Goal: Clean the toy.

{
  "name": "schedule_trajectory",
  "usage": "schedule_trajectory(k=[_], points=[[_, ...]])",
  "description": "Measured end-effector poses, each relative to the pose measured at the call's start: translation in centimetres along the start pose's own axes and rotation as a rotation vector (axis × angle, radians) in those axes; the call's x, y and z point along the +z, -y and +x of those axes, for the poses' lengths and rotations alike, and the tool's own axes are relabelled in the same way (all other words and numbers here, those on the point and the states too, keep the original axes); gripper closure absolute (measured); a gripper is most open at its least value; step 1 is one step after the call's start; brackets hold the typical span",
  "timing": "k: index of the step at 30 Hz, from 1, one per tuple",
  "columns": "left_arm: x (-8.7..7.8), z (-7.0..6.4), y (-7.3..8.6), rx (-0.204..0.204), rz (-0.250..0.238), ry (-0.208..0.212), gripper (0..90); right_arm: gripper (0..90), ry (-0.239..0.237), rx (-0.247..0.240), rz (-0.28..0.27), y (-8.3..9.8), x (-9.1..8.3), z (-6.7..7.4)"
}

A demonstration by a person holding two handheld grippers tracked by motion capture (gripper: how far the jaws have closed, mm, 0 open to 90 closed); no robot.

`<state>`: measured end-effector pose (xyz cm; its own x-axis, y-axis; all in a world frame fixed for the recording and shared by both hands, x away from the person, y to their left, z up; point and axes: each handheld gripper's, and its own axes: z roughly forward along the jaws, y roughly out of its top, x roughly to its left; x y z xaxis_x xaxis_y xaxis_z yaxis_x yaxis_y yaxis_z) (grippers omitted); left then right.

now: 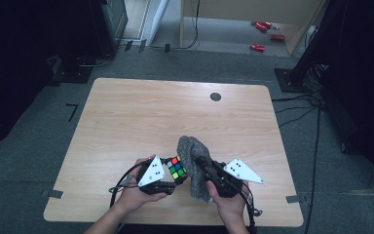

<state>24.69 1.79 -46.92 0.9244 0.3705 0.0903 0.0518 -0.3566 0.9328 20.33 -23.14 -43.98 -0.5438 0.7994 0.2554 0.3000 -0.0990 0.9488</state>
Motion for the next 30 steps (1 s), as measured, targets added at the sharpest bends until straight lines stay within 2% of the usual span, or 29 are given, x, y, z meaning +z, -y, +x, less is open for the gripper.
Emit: schedule_trajectory(k=[2, 5, 8, 11, 12, 14, 17, 19, 21, 24, 26, 28, 30], points=[[-0.2, 0.0, -0.1, 0.007, -0.030, 0.007, 35.1, 76.2, -0.005, -0.018, 0.024, 0.3, 0.4, 0.2], [-0.4, 0.1, -0.1, 0.014, -0.030, 0.004, 34.9, 76.2, 0.026, -0.070, 0.041, 0.8, 0.8, 0.5], [-0.4, 0.1, 0.1, 0.006, -0.043, 0.020, 34.9, 76.1, 0.044, -0.047, 0.076, 0.8, 1.0, 0.1], [0.1, -0.1, 0.2, 0.025, -0.010, -0.006, 34.9, 75.6, 0.027, -0.037, 0.062, 0.5, 0.7, 0.4], [0.3, -0.2, 0.3, 0.028, 0.004, -0.005, 34.9, 75.5, 0.016, -0.046, 0.053, 0.4, 0.7, 0.7], [0.2, -0.4, 0.2, 0.023, -0.003, -0.001, 34.9, 75.2, 0.017, -0.075, 0.042, 0.1, 0.5, 1.5], [-0.3, -0.3, -0.2, 0.005, -0.026, -0.012, 34.9, 74.9, 0.031, -0.063, 0.043, 0.2, 0.7, 1.2], [-0.7, -0.1, -0.3, -0.022, -0.052, -0.003, 35.0, 74.8, 0.059, -0.042, 0.075, 0.7, 1.1, 0.3], [-0.9, 0.1, -0.3, -0.041, -0.060, 0.008, 34.9, 74.6, 0.052, -0.010, 0.103, 1.2, 1.3, -0.5], [-0.5, 0.2, -0.1, -0.047, -0.040, 0.010, 34.9, 74.7, 0.040, 0.016, 0.112, 1.4, 1.5, -0.9], [-0.2, 0.0, 0.0, -0.029, -0.008, 0.005, 34.9, 74.6, 0.046, 0.000, 0.102, 1.2, 1.4, -0.4], [0.0, -0.2, 0.0, -0.013, 0.014, -0.001, 34.9, 74.5, 0.012, -0.007, 0.073, 0.9, 1.1, 0.1], [0.1, -0.3, 0.0, -0.018, 0.018, 0.000, 34.9, 74.5, 0.003, -0.023, 0.060, 0.7, 0.9, 0.5]])
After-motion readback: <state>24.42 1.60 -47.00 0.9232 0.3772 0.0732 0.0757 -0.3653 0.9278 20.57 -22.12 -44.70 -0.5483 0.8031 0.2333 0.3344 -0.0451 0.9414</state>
